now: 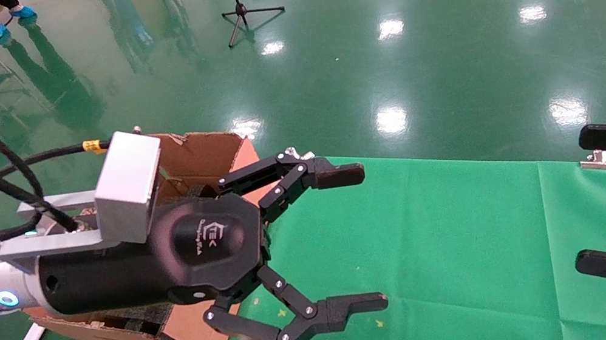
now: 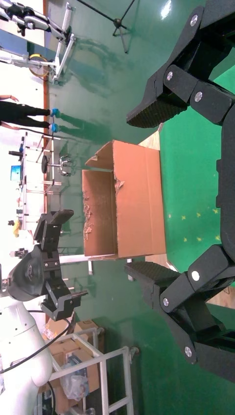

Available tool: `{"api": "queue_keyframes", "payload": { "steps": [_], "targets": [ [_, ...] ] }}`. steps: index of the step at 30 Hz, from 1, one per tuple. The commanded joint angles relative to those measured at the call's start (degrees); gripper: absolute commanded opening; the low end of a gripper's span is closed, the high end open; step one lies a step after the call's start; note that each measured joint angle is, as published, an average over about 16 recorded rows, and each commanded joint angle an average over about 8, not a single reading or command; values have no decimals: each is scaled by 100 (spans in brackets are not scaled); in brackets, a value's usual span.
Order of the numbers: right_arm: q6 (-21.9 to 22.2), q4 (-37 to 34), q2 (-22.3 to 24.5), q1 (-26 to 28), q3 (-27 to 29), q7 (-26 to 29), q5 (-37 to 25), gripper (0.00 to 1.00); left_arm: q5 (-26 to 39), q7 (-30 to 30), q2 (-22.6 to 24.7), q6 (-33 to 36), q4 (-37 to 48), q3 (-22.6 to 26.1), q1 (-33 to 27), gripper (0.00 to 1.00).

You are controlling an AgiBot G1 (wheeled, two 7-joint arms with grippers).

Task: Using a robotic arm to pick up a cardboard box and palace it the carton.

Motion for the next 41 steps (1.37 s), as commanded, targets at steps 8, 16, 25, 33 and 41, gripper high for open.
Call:
{"api": "queue_keyframes", "payload": {
  "steps": [8,16,25,33,41],
  "targets": [
    [0,0,0,0,0,0,0,100,25,-8,0,-14,17,18,-19,100],
    [0,0,0,0,0,0,0,100,34,-10,0,-18,22,24,-26,100],
    [0,0,0,0,0,0,0,100,38,-14,0,-21,26,28,-29,100],
    [0,0,0,0,0,0,0,100,39,-15,0,-23,28,31,-31,100],
    [0,0,0,0,0,0,0,100,42,-15,0,-23,30,32,-33,100]
  ]
}}
